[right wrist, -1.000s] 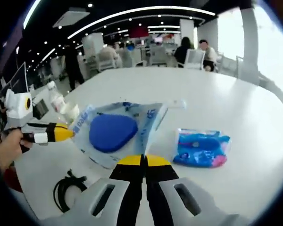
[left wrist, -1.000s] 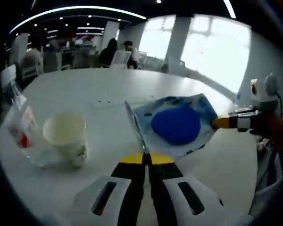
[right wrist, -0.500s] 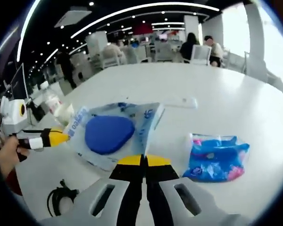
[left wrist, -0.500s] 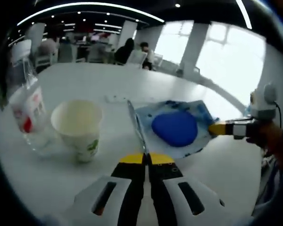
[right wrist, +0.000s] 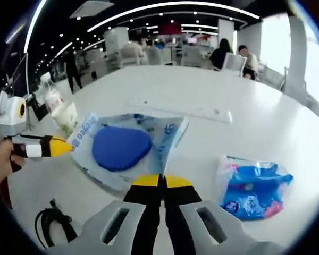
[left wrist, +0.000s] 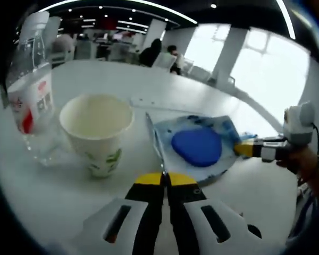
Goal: Arrange the tabletop items into an orderly group along one side of the table until the central work area is clear of visible clutter.
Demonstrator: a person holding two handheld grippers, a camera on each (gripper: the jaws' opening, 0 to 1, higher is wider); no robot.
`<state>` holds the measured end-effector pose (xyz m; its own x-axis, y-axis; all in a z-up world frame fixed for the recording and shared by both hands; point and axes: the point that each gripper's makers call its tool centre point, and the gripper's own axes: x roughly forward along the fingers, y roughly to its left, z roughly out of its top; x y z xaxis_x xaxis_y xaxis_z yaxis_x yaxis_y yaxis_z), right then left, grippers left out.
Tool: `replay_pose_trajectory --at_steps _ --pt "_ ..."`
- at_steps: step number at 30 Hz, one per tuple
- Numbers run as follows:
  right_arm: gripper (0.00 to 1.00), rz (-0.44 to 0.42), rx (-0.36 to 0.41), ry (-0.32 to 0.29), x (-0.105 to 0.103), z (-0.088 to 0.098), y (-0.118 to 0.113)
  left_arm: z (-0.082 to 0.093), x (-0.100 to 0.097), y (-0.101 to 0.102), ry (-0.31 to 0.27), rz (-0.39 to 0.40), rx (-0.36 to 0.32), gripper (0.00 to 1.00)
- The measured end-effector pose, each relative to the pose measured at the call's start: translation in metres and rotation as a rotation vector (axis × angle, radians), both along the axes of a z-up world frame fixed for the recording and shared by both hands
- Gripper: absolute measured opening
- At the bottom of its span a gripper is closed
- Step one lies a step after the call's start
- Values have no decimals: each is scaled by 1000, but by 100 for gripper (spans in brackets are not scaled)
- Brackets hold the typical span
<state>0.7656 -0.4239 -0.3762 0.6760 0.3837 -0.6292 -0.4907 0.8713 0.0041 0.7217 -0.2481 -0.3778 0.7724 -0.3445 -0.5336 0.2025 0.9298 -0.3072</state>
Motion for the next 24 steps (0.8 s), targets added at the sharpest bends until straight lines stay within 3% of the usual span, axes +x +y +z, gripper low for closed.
replay_pose_trajectory --at_steps 7,13,18,24 --pt "1 3 -14 10 1 -8 0 -9 -1 0 28 10 35 0" --pt "1 40 -76 -27 1 -12 -1 -8 2 2 19 13 52 0" --pt "2 4 -64 -9 0 -14 -2 -11 -3 1 23 14 99 2" --pt "6 24 -116 -14 -2 -17 -3 -10 1 6 14 14 135 4"
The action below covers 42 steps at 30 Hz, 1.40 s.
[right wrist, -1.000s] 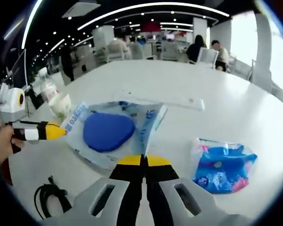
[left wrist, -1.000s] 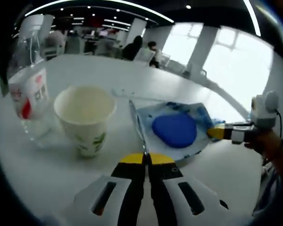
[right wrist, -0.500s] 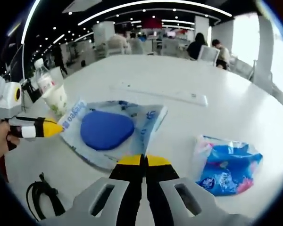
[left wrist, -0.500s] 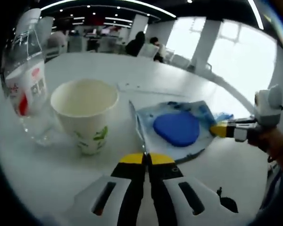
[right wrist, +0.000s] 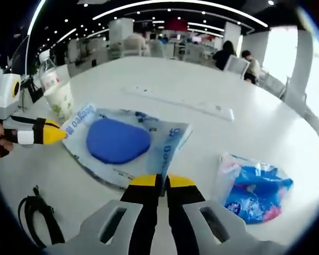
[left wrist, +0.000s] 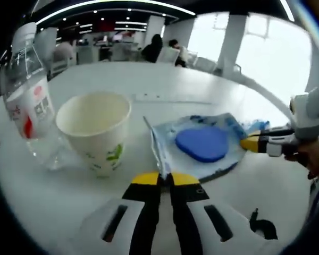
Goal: Arrange the tabletop items into an orderly group along one side of the table until the central work area is clear of visible clutter.
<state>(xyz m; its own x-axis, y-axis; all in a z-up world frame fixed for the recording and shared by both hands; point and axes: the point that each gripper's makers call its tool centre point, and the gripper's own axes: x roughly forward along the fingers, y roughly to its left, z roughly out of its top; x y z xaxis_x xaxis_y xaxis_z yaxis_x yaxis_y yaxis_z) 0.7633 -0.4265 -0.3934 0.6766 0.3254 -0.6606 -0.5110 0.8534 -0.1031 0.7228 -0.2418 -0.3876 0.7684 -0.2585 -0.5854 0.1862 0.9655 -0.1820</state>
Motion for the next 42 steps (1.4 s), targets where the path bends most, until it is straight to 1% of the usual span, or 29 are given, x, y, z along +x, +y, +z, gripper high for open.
replay_pose_trajectory --at_steps 2,4,5,6,7,8,10,11,13,14,15,16,17,18,19,20,23,24,25,26,28,30,32,33,35,37,39,41,42 --pt "7 -8 8 -2 1 2 -1 1 -1 1 -5 1 29 9" --pt "9 17 44 -42 4 11 5 2 -3 1 -5 0 39 18" --pt "11 18 62 -42 4 16 5 3 -6 1 13 9 23 23" --pt "15 5 92 -48 4 21 7 6 -7 0 12 12 6 27" --pt "20 6 97 -61 5 26 7 9 -9 -1 1 10 1 29" --pt "23 15 92 -84 5 32 8 11 -11 -3 -3 7 4 29" --pt "28 22 80 -91 4 36 7 15 -13 -6 -5 -12 15 30" --pt "30 20 82 -102 5 39 7 15 -14 -6 -5 -12 16 33" --pt "35 11 81 -121 5 46 3 20 -17 -6 -13 -18 19 39" --pt "38 -7 93 -142 6 52 -1 23 -20 -6 -18 -18 17 41" --pt "42 -12 97 -164 8 56 -3 26 -22 -6 -26 -19 20 42" --pt "46 -18 91 -186 9 61 -8 30 -24 -8 -41 -41 32 44" --pt "50 -31 90 -190 10 63 -12 31 -26 -8 -40 -39 38 47" --pt "56 -59 94 -211 12 67 -20 32 -28 -7 -40 -42 47 51" --pt "60 -67 93 -226 14 70 -24 33 -31 -7 -41 -55 52 57" --pt "62 -86 101 -234 15 73 -31 35 -34 -6 -44 -56 54 60" --pt "63 -95 113 -252 16 77 -41 44 -40 -6 -75 -103 93 67" --pt "64 -106 119 -250 16 78 -45 47 -44 -5 -71 -105 104 69" --pt "65 -112 123 -245 16 78 -48 50 -45 -5 -81 -109 96 75" --pt "66 -127 128 -245 17 78 -52 53 -47 -9 -73 -97 24 79" --pt "66 -138 117 -247 16 77 -58 57 -50 -10 -83 -126 36 82" --pt "66 -152 118 -246 17 75 -64 62 -55 -11 -88 -148 64 83" --pt "68 -163 119 -242 17 72 -69 69 -58 -13 -101 -160 47 89" --pt "68 -166 116 -242 18 70 -71 72 -59 -15 -109 -162 32 94" --pt "68 -172 113 -233 19 65 -74 77 -64 -19 -117 -185 34 99" --pt "68 -173 113 -236 19 62 -76 79 -69 -21 -116 -215 52 99" --pt "68 -159 104 -264 21 62 -78 81 -72 -22 -110 -244 69 99" --pt "67 -138 96 -293 22 63 -77 82 -76 -21 -102 -255 77 99" --pt "66 -138 101 -292 22 62 -76 84 -78 -21 -105 -257 81 99"
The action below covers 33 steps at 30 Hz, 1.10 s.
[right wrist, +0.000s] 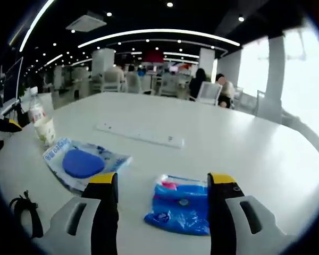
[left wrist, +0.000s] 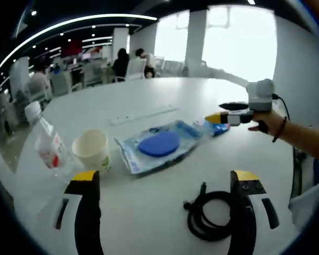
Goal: Arrange the tabletop items into an orderly group along one side of the table until the central work area is clear of visible clutter.
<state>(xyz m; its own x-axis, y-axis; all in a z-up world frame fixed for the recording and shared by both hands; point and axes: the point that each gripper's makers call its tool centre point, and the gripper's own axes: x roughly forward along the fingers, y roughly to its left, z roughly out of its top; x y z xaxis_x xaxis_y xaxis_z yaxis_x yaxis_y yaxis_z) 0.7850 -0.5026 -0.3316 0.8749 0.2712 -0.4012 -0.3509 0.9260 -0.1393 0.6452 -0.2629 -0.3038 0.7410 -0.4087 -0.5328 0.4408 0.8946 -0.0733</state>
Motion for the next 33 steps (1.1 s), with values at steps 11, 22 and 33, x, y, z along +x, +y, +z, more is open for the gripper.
replay_pose_trajectory --at_steps 11,22,33 --pt "37 -23 5 23 4 -23 0 12 -31 -1 3 -31 -13 99" --pt "18 -69 6 60 1 -40 -5 19 -65 9 3 -25 -13 97" --pt "2 -90 -19 65 1 -47 -4 14 -87 18 28 13 -18 94"
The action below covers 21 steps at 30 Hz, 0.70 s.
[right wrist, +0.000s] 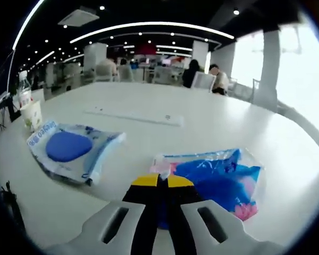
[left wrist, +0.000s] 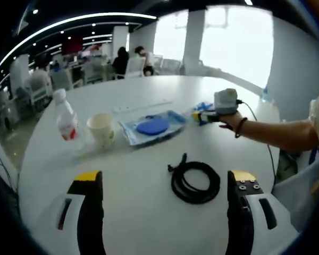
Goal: Arrange the tabletop items into an orderly group along one side of the table until the central work area is clear of visible clutter.
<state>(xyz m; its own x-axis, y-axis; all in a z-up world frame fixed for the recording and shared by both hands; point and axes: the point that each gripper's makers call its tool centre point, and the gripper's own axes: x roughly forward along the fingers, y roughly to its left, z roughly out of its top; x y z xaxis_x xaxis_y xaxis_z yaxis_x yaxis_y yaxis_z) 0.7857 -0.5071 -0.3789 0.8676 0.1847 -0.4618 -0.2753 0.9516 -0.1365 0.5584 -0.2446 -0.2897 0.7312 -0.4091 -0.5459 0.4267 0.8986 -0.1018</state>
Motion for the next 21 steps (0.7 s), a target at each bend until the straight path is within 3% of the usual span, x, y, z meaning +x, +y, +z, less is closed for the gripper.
replay_pose_trajectory --at_steps 5,13,21 --pt "1 16 -49 0 1 2 0 2 -4 1 -7 10 -15 94" --pt "1 31 -89 -76 9 32 2 0 -7 2 -18 -14 21 93" --pt "1 31 -94 -60 14 29 8 -5 -7 6 -27 -20 56 92"
